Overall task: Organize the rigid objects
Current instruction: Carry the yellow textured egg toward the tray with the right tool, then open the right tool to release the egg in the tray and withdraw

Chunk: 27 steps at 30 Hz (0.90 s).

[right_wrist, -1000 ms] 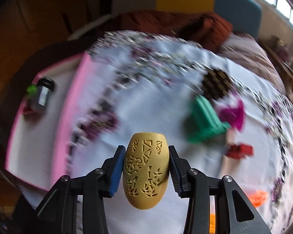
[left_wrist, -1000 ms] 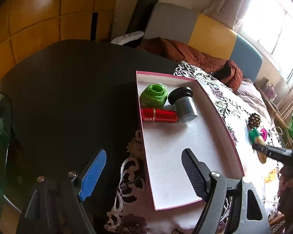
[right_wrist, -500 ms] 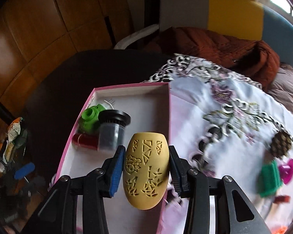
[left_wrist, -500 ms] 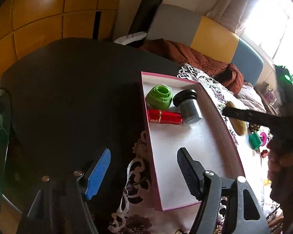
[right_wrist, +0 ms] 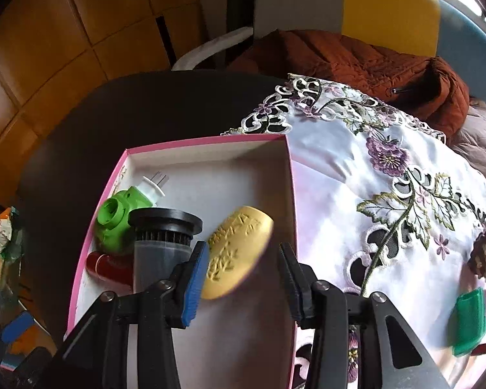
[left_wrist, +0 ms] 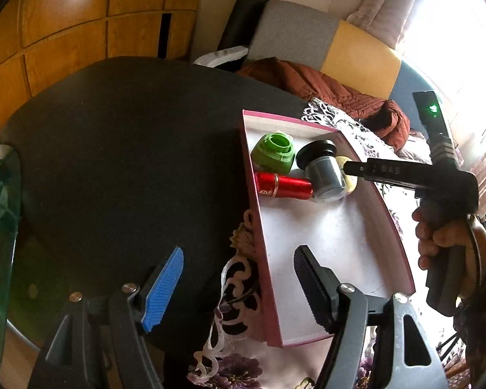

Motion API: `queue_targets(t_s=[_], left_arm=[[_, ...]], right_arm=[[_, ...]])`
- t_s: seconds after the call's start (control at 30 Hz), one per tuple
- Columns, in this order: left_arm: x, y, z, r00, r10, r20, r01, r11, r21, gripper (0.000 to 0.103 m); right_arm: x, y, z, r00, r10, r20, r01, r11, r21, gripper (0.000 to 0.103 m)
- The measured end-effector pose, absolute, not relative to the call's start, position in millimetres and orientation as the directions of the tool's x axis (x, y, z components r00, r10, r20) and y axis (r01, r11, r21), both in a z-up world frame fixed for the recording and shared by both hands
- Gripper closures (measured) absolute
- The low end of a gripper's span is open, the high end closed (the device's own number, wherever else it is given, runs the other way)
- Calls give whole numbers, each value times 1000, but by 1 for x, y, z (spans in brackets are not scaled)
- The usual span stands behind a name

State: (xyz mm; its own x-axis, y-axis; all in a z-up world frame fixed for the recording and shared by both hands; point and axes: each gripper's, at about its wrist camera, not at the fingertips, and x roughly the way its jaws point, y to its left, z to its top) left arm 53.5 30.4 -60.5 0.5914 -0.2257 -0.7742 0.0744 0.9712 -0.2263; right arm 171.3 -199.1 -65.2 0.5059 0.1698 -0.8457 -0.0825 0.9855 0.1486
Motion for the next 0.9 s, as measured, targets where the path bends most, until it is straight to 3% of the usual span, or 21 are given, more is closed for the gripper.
queue_targets(t_s=[0.4,0.9], left_arm=[[45,18,-50,609,-206,-766,98,978,-185,32],[36,-2,-41,620,-211,-756,152,977,-149,32]], right_arm=[[131,-204,-38,587,168,-792,-104,986,132,37],[74,-241,-18,664,101,-741,-92,994,53,28]])
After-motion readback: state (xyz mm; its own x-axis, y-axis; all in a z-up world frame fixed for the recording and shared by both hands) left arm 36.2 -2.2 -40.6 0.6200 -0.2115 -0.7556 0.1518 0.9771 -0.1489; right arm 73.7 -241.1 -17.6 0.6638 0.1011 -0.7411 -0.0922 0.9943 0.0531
